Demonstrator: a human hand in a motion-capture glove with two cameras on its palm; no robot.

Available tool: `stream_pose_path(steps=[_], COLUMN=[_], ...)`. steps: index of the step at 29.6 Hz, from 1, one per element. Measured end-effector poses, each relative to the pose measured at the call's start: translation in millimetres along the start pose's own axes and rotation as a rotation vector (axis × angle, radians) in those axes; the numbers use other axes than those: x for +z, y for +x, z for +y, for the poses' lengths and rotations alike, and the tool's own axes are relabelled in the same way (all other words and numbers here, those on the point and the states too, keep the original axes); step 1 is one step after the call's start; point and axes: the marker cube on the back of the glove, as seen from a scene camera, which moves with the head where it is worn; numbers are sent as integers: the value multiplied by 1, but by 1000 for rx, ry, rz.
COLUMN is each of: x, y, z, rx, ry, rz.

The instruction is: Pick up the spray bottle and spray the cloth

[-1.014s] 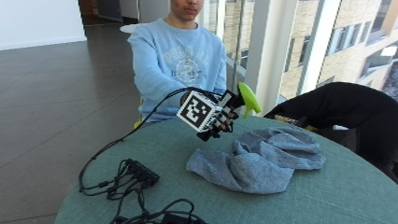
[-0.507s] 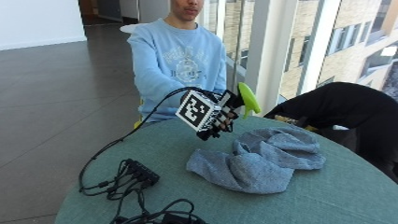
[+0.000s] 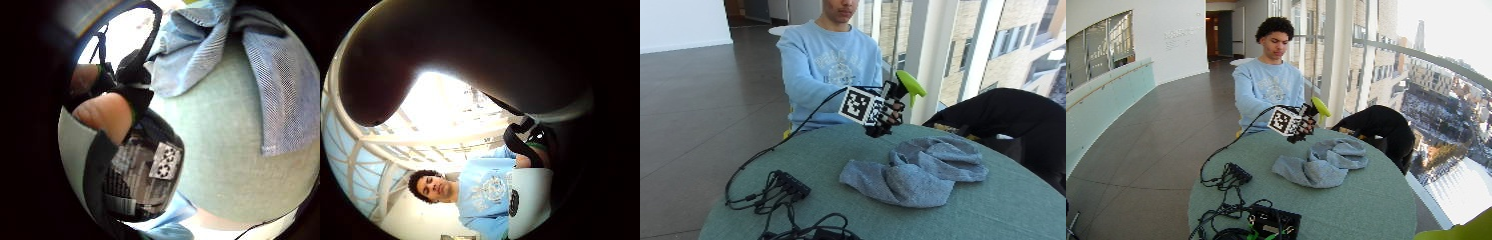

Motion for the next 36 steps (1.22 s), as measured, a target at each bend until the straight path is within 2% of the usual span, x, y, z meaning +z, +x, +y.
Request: stream_pose_path(steps=[9, 18, 27, 36], x=[75, 146, 177, 181], y=[-34, -37, -30, -24], z=[-23, -61, -87, -90], rx=[-272, -419, -434, -449], ry=[79, 93, 132, 135], rz=[-73, -149, -96, -69])
